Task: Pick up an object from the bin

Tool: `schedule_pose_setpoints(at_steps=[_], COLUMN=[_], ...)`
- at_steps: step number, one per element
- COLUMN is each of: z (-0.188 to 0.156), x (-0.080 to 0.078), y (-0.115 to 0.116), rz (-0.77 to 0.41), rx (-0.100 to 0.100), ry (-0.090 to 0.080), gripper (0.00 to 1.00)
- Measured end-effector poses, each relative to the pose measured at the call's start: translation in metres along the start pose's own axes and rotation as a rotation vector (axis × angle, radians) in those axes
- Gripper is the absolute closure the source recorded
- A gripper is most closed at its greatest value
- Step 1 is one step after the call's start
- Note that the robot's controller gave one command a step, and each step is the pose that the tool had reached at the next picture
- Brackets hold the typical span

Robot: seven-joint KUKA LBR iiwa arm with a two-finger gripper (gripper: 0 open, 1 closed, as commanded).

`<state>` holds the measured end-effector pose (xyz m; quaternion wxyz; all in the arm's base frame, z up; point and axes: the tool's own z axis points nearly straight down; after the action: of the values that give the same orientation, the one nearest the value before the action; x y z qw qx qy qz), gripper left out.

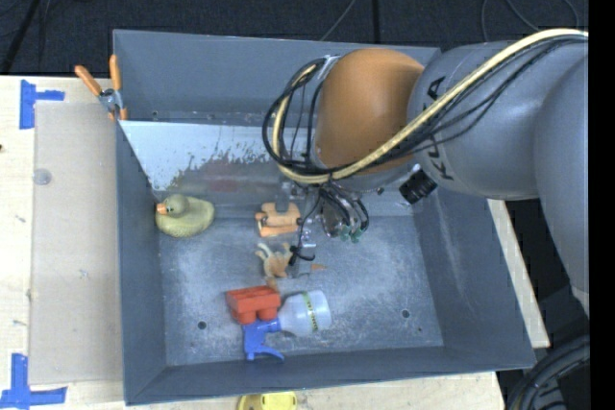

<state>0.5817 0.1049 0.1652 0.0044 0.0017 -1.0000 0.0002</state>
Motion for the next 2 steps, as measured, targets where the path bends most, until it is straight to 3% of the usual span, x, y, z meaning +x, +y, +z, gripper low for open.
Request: schedule_pose_setpoints(at_steps=[1, 2], z=[-0.005, 0.035], x=[-0.002, 0.023], y=[0.0, -0.002], rz=[0.002, -0.072], rx=[-0.001, 0.0], ry=[-0.008, -0.008], gripper=[0.0, 0.0])
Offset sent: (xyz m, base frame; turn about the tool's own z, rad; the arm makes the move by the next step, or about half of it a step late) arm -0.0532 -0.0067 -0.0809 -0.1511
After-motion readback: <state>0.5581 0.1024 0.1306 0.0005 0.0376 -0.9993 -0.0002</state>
